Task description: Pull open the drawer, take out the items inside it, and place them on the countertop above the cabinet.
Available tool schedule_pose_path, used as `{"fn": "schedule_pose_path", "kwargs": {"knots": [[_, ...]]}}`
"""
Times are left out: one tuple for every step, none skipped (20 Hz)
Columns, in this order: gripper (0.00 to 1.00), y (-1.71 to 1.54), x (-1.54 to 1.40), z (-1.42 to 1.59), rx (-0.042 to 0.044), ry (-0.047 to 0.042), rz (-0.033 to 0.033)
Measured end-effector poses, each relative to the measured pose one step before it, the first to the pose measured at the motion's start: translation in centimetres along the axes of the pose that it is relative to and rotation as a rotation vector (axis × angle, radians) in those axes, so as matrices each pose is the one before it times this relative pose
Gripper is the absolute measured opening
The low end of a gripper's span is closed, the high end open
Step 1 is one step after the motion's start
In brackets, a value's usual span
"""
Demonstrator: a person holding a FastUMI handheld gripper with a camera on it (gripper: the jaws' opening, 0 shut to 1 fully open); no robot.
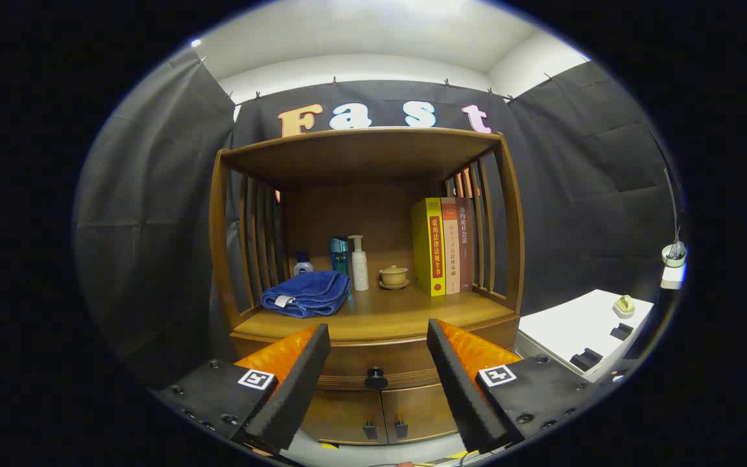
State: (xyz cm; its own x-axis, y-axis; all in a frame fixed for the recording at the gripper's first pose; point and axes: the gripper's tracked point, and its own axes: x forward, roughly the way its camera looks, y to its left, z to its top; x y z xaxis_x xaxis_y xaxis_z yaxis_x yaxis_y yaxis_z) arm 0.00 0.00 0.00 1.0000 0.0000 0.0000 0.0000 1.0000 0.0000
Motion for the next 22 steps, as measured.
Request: {"fn": "schedule_pose_path", "kwargs": {"knots": [[0.99,0.065,-0.016,0.004,-0.00195,0.00184,0.00224],[0.99,0.188,-0.088,0.039,-0.00563,0.00106,0.00385],[0.99,0.142,-0.077,0.08,-0.0067,-0.00036,0.00288],[0.99,0.161,-0.075,0.063,-0.00619,-0.00101,0.00449],[0.99,0.142,-0.12,-0.061,-0.0068,-0.00035,0.00241],[0.99,0.056,0.019,-0.038,-0.00005,0.00059,0.00299],[0.99,0.089,-0.017,0.049,-0.0008,-0.00269,0.00284],[0.99,0.014,-0.01,0.079,-0.00113,-0.00206,-0.00032],[0.99,0.048,-0.002,-0.009,0.0012,0.00053,0.00432],[0.99,0.046,-0.098,0.065,0.00291,0.00186,0.00263],[0.99,-0.042,-0.12,0.127,0.00163,-0.0037,-0.0006],[0.99,-0.112,0.002,0.113,0.00067,-0.00385,-0.00079],[0.99,-0.013,-0.02,0.02,0.00217,-0.00051,-0.00037],[0.99,-0.088,-0.015,-0.036,0.00053,0.00168,-0.0022],[0.99,0.041,0.077,-0.065,0.00208,0.00263,0.00078],[0.99,-0.015,0.109,-0.097,0.00305,0.00112,-0.0001],[0.99,-0.017,0.067,-0.065,0.00078,0.00151,0.00016],[0.99,-0.018,0.207,-0.217,-0.00452,0.00688,-0.00039],[0.99,-0.168,0.147,-0.517,-0.00425,0.00711,-0.00211],[0.99,-0.171,0.312,-0.589,-0.00372,0.01041,-0.00255],[0.99,-0.108,0.161,-0.587,-0.00203,0.0134,-0.00119],[0.99,-0.017,0.404,-0.957,-0.00239,0.01711,-0.0002]]}}
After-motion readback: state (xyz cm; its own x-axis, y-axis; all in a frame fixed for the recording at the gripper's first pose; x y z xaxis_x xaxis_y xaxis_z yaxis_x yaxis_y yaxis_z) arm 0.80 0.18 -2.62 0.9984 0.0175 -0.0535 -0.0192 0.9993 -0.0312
